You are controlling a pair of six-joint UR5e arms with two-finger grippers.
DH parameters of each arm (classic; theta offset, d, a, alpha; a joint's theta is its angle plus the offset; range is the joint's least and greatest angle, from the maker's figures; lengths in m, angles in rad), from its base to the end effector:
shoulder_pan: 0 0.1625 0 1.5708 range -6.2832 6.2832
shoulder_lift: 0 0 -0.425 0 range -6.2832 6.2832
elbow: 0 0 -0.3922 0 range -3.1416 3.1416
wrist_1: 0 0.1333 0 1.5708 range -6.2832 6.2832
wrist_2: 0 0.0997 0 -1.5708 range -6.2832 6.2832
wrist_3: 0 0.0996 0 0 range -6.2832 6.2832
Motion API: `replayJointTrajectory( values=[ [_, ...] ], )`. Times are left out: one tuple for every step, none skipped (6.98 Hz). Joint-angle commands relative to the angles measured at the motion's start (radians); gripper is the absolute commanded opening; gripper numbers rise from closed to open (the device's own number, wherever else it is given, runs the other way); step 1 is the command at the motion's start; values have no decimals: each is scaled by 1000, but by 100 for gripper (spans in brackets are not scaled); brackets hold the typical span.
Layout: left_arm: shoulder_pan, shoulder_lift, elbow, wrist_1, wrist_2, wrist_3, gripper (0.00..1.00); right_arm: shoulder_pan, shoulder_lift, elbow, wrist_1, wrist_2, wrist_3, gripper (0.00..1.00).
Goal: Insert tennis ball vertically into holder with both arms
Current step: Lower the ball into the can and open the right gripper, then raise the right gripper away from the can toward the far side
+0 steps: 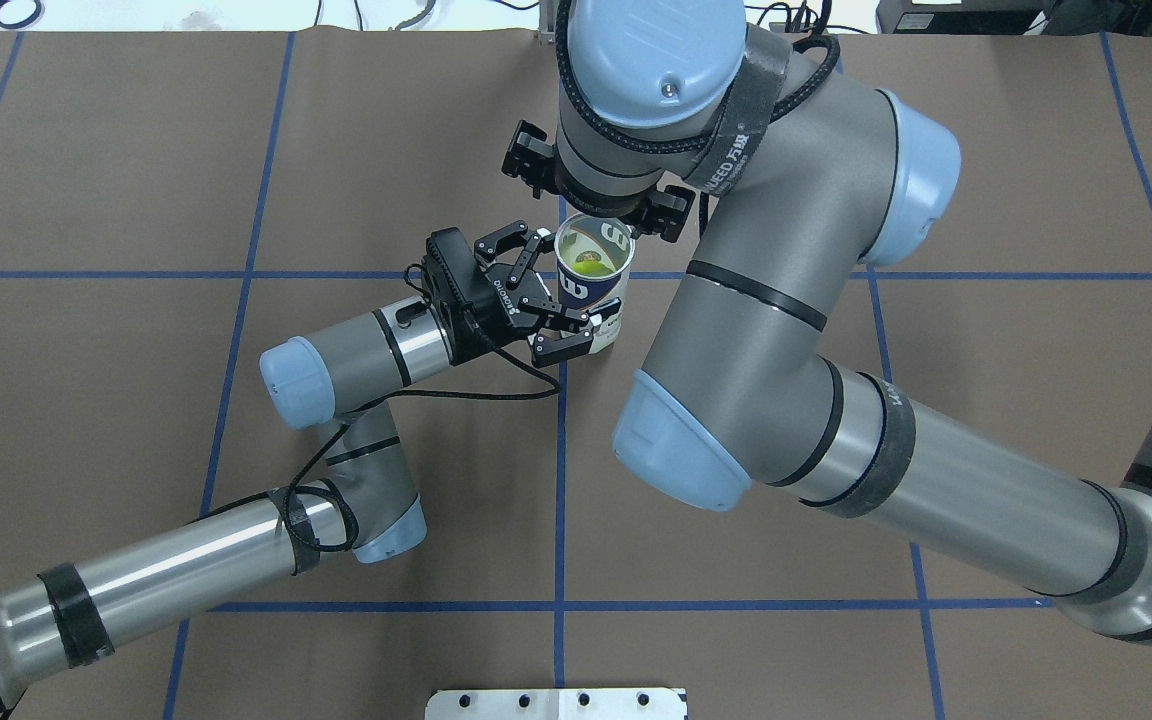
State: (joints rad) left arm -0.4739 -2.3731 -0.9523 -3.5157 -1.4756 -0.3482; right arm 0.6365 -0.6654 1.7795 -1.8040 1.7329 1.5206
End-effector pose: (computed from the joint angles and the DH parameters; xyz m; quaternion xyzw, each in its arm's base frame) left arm 0.5777 -0.4567 0.2491 0.6705 0.5603 0.1384 0.4662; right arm -0.4503 -0.4786 0.0585 0.0741 -0.4248 0.2275 0.8731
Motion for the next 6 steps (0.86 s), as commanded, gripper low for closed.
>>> replayJointTrajectory(
  values=[
    [0, 0, -2, 0, 1, 0, 99, 3, -3, 9, 0, 7, -23, 99],
    [0, 0, -5, 0, 0, 0, 99, 23, -8, 12, -2, 17, -51, 99],
    [0, 0, -6, 0, 0, -2, 99, 69, -17, 12, -2, 66, -91, 99],
    [0, -2, -9, 0, 1, -2, 99, 118, -49, 12, -2, 120, -156, 99],
    [-2, 0, -14, -2, 1, -3, 99, 174, -94, 12, 1, 169, -246, 99],
    [-2, -2, -14, -5, 1, -8, 99, 236, -146, 12, 8, 224, -358, 99]
  ],
)
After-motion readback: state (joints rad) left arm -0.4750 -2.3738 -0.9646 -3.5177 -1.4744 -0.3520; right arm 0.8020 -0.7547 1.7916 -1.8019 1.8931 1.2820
